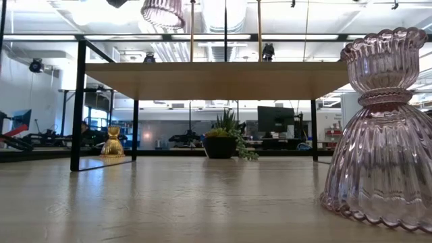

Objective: Pick & Place candle stick holders
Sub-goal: Put the top pink glass candle holder on the shelf

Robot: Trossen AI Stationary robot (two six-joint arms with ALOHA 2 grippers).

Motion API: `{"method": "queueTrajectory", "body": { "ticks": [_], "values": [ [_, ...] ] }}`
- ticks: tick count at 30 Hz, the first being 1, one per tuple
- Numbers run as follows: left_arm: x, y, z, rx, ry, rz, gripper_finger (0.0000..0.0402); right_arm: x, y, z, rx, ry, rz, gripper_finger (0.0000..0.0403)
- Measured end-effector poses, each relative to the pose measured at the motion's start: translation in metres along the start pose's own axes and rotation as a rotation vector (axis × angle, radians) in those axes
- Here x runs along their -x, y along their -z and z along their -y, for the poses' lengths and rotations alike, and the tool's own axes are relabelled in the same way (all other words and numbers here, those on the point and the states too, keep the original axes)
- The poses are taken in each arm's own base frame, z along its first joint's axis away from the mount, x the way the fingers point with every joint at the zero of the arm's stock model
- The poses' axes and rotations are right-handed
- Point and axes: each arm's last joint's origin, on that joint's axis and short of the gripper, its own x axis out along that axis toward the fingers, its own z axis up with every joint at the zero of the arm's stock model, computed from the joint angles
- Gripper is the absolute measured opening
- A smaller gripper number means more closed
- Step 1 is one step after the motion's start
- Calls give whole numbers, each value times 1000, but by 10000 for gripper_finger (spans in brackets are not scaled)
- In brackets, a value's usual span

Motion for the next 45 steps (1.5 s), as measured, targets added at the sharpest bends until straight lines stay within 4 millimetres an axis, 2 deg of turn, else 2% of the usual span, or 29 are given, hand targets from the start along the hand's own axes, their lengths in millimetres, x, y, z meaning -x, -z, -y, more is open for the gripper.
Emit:
{"method": "queueTrajectory", "body": {
  "ticks": [9,15,18,22,26,45],
  "values": [
    [-3,10,-29,9,-92,12,123,-12,27,46,-139,52,93,121],
    [-8,14,-35,17,-90,3,123,-14,36,63,-195,28,111,128],
    [-7,25,-38,48,-112,-12,122,-14,39,70,-209,14,115,130],
    [-5,47,-40,111,-122,-6,122,-16,42,74,-223,8,117,125],
    [-1,59,-44,146,-127,33,122,-18,44,75,-227,1,119,119],
    [21,88,-64,175,-165,37,122,-20,45,73,-228,-9,125,128]
  ]
}}
